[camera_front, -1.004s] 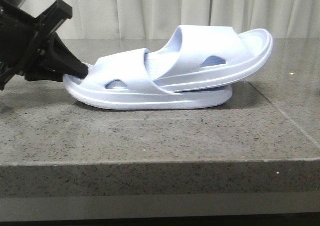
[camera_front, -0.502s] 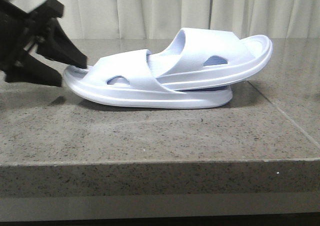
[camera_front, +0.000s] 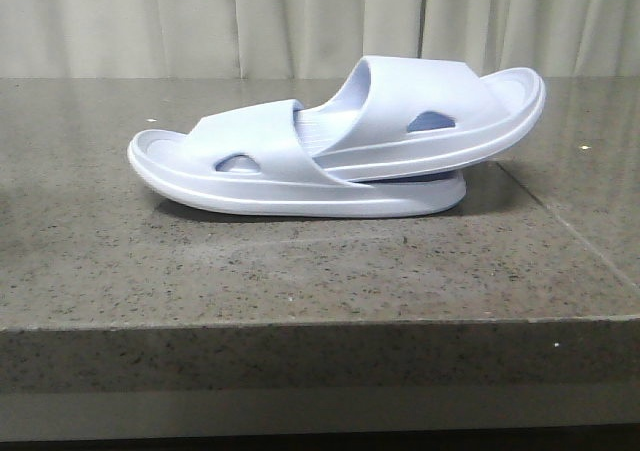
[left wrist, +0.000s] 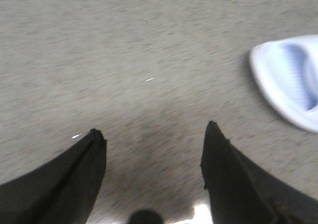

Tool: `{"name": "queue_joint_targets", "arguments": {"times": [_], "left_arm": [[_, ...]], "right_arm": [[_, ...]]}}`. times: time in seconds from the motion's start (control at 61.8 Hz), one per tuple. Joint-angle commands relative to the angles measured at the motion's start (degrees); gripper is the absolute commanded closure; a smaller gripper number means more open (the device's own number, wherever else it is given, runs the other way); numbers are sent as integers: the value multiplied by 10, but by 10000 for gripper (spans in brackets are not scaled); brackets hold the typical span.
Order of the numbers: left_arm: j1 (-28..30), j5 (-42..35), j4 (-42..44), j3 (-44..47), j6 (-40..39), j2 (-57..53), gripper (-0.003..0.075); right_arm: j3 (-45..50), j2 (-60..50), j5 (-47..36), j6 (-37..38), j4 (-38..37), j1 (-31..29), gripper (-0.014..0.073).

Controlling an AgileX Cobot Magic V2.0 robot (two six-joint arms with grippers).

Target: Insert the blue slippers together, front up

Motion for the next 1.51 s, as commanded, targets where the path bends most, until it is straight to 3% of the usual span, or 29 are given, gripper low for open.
{"name": "queue_joint_targets", "arguments": {"times": [0.0,0.13,0.405,0.632,0.713,0.874,1.036,1.15,1.49], "left_arm": [[0,0,82,-15,-68,-49,300],[0,1,119,10,-98,-100,300],[0,-5,115,85,-98,-210,300],[0,-45,99,115,-98,-237,300],[0,-51,97,116,-98,-237,304],[0,-69,84,116,-98,-237,451],[0,-79,80,116,-98,-237,643],[0,-90,75,116,-98,-237,741],[0,-98,75,116,-98,-237,741]], "right_arm": [[-18,-33,5,73,-88,14,294],[-8,-73,14,83,-101,33,294],[60,-197,5,83,-100,36,294],[84,-259,-12,82,-100,36,296],[85,-264,-16,82,-100,36,341],[85,-263,-18,82,-100,36,558],[85,-263,-19,82,-99,36,715],[85,-263,-22,82,-99,36,712],[85,-263,-6,82,-99,36,712]]}}
